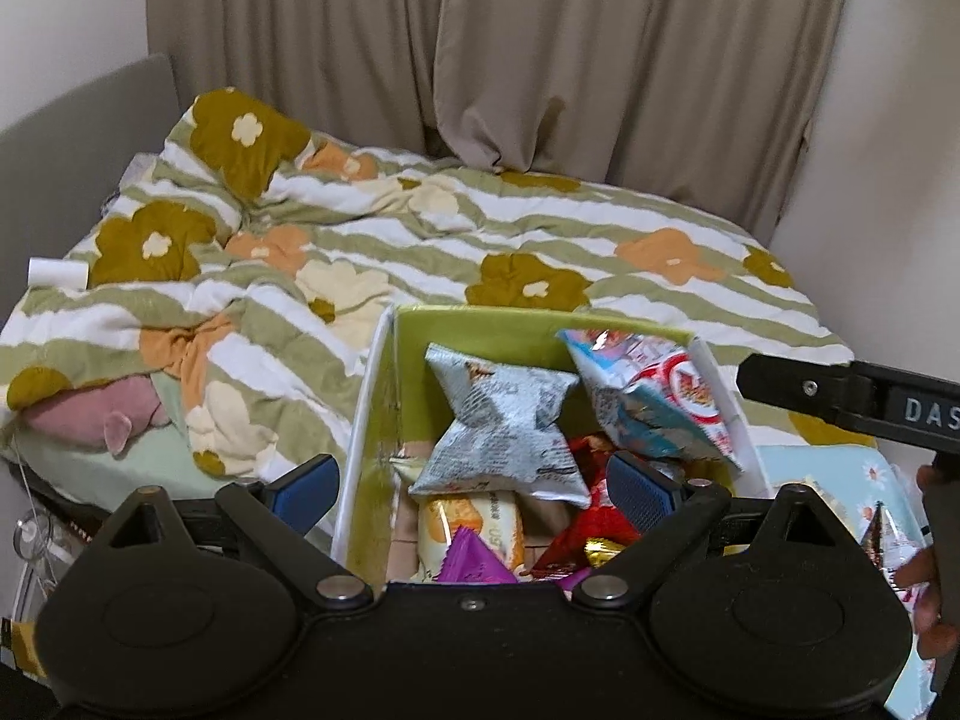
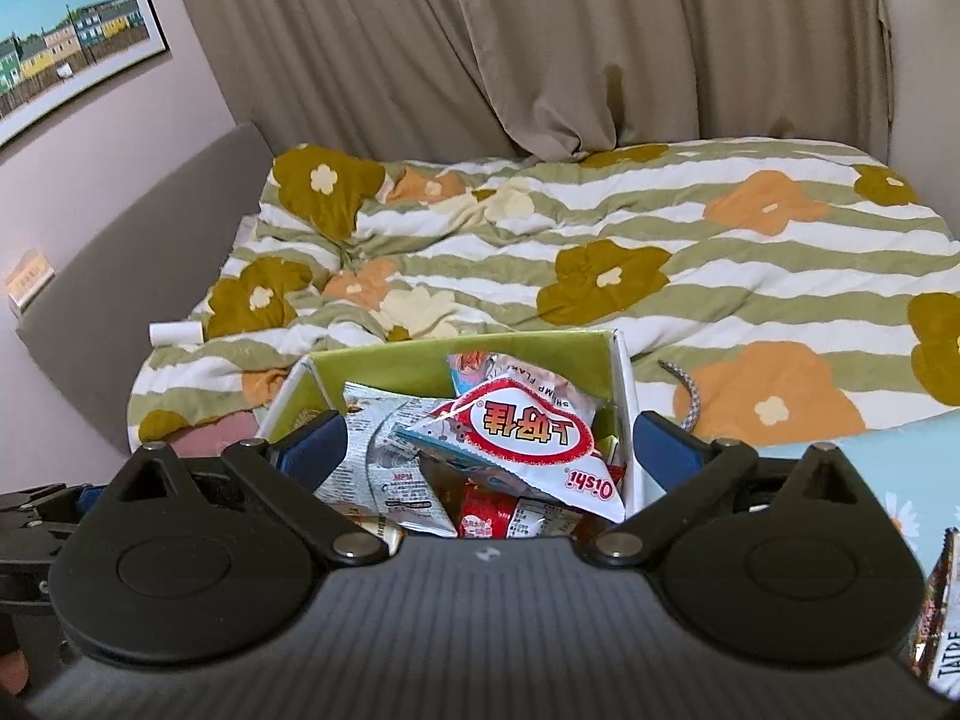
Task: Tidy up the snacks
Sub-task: 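Move both grippers from the box to the snacks on the daisy mat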
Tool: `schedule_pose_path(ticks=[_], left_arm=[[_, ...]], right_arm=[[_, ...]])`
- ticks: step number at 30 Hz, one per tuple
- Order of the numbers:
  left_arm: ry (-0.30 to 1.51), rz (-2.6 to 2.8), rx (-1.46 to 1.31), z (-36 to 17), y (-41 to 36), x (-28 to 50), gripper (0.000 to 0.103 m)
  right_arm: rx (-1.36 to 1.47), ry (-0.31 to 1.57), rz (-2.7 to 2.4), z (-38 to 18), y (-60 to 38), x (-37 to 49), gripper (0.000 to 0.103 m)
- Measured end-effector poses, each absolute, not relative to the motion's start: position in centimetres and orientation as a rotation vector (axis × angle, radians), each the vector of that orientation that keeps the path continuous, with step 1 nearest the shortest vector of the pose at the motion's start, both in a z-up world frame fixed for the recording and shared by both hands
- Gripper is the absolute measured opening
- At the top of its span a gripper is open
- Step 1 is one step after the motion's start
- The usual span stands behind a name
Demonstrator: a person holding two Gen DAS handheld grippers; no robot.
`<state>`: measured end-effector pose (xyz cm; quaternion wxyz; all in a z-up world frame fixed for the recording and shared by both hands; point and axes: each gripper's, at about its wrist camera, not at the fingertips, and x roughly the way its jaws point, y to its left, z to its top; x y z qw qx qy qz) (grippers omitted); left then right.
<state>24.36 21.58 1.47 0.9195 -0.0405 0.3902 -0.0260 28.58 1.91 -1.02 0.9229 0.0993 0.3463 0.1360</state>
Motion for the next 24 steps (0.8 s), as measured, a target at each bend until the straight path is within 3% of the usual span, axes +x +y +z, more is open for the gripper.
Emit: schedule_pose_path(ticks=[15, 24], left_arm=[[0.729, -0.235, -0.068, 3.6, 15.4, 20.8, 0.098], [0.718, -0.289, 0.014, 2.0, 8.0, 16.3, 0.098]], right_arm=[[0.251, 0.655, 0.209, 3.8, -4.5, 21.9, 0.103], [0.264, 0.647, 0.170, 3.1, -12.1, 18.5, 0.103]])
